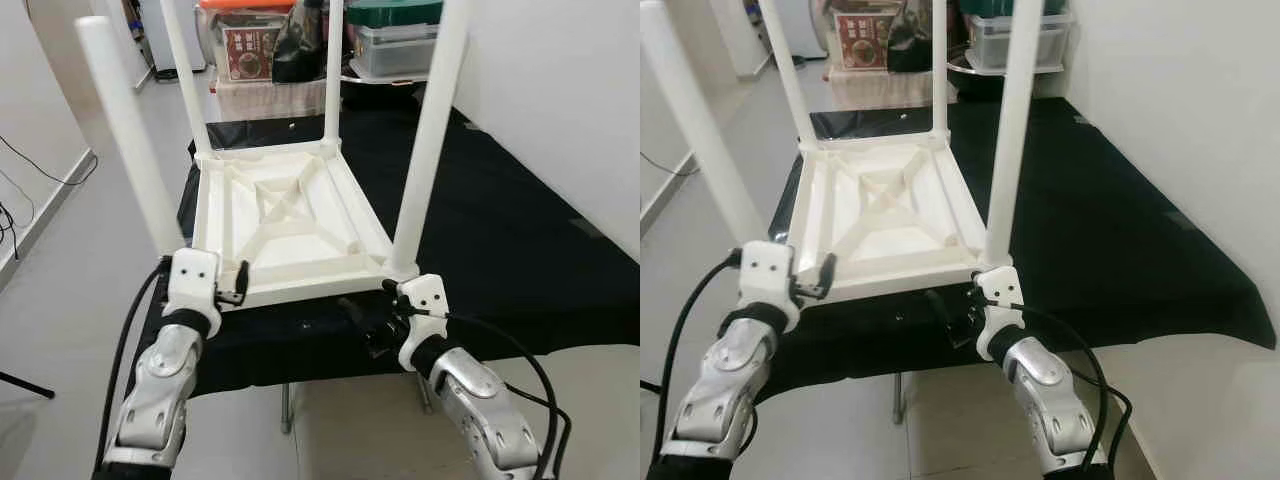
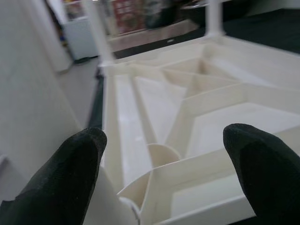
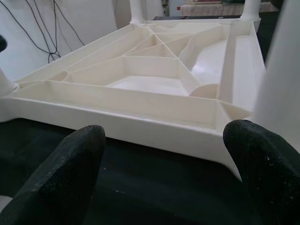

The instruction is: Building children table

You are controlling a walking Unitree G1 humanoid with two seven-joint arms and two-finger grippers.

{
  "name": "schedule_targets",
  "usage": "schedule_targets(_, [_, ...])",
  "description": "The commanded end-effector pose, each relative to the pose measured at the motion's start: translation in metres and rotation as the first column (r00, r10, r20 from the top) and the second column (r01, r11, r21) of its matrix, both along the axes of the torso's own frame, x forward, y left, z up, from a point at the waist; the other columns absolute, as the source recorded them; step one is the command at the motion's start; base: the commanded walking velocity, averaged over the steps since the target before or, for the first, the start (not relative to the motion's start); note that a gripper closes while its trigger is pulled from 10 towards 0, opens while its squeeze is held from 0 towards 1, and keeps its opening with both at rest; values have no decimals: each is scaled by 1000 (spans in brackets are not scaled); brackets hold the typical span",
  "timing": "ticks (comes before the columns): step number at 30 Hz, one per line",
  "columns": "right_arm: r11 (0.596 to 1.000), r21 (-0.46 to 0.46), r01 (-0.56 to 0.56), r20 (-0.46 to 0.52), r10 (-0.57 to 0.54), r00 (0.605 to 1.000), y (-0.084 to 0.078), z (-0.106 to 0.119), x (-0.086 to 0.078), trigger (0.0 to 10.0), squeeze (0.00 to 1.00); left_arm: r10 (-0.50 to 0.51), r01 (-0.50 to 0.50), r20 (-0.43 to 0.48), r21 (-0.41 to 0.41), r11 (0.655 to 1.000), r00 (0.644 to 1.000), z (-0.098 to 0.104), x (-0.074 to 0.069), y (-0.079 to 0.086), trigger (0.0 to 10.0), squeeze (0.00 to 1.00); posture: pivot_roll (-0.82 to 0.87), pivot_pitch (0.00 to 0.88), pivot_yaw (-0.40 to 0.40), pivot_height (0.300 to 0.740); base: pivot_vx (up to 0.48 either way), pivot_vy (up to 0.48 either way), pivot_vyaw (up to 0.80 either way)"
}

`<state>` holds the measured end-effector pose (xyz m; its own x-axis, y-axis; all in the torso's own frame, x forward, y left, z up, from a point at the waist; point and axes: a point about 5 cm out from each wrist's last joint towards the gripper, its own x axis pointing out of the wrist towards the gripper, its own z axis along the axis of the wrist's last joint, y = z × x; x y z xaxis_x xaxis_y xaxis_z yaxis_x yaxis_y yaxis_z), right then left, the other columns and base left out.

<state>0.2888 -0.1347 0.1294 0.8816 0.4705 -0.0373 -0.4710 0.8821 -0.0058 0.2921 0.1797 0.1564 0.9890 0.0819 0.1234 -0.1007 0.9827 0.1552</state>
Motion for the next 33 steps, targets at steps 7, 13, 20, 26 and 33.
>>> schedule_targets(7, [998, -1, -62, -3, 62, 998, 2, 2, -2, 10000, 0, 98, -98, -51, -1, 995, 994, -13, -7, 12, 10000, 0, -49, 47, -13, 740, 0, 0, 0])
schedule_targets(13, [969, -21, -245, 93, 246, 965, 7, 37, -9, 10000, 0, -174, 171, -29, -79, 982, 984, -10, -7, -30, 10000, 0, -59, 48, -7, 740, 0, 0, 0])
schedule_targets(20, [955, -76, -288, 395, 294, 870, 12, 133, -8, 10000, 0, -448, 446, 0, -85, 891, 894, -5, -21, -75, 10000, 0, -68, 47, -2, 740, 0, 0, 0])
schedule_targets(26, [967, -55, -250, 583, 234, 778, 13, 189, -13, 10000, 0, -443, 441, 0, -98, 892, 897, -6, -19, -73, 10000, 0, -65, 41, -2, 740, 0, 0, 0])
schedule_targets(33, [948, 138, 285, 674, -301, 674, -49, 245, 7, 10000, 0, -431, 432, 34, -98, 896, 902, -1, -18, -70, 10000, 0, -66, 33, -11, 740, 0, 0, 0])
